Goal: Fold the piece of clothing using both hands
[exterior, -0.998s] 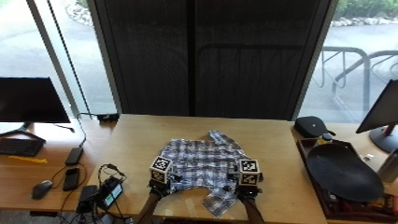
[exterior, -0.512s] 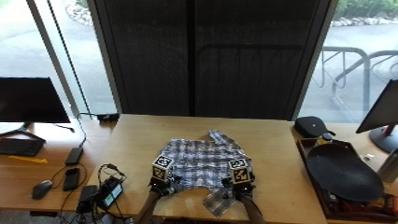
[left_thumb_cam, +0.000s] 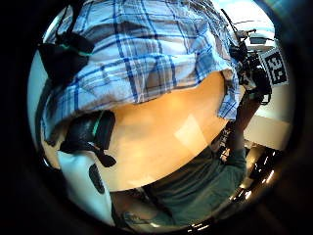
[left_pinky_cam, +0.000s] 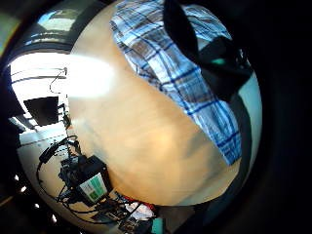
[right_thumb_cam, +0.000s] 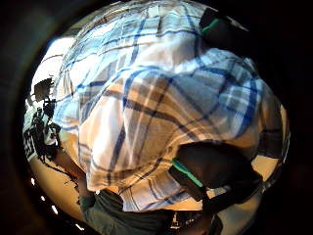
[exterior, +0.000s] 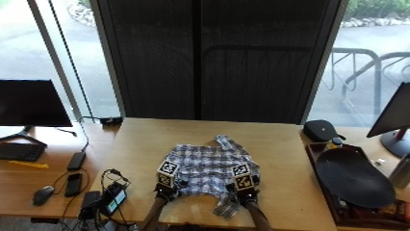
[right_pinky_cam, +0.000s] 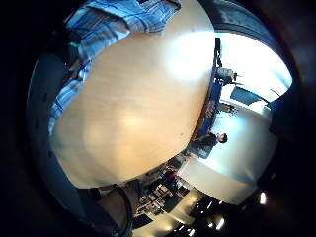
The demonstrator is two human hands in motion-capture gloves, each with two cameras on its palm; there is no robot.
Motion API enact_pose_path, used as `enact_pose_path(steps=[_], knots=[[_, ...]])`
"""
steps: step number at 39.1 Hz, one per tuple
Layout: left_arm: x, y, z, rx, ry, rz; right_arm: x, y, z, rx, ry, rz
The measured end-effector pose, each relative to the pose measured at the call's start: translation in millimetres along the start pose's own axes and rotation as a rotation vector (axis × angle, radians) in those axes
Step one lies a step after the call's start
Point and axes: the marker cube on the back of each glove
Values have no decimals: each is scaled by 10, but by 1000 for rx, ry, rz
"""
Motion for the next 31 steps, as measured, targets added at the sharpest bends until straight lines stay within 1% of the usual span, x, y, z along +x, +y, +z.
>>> enact_pose_path(steps=[2,4,6,9,12,14,15,17,19,20,21,23,25,26,29,31], knots=[[-36,-38,-35,47,-36,-15,10,-15,-5,35,13,26],[-36,-9,-55,41,-47,-25,27,-80,38,69,31,61],[-30,-15,-43,45,-46,-20,28,-212,150,84,34,70],[-55,-96,-44,103,-62,-12,20,-340,255,104,32,68],[-174,-112,-97,124,-135,-36,28,-379,251,151,45,82],[-275,-114,-62,101,-178,-58,35,-411,248,176,58,90],[-282,-112,-3,70,-157,-56,38,-417,239,185,63,91],[-190,-85,96,3,-44,-16,37,-403,204,198,70,89],[-55,-12,49,-30,58,40,34,-389,171,209,73,87],[-17,24,15,-45,82,50,34,-387,160,214,74,88],[-10,41,9,-61,86,43,34,-388,151,219,75,92],[-76,-21,104,-76,58,1,28,-393,142,222,67,100],[-160,-141,223,-50,19,-33,10,-399,145,219,49,101],[-178,-166,217,-28,-1,-43,0,-403,151,216,39,98],[-167,-111,6,36,-61,-61,-16,-439,187,213,11,87],[-153,-71,-49,28,-62,-66,-23,-442,194,212,-13,76]])
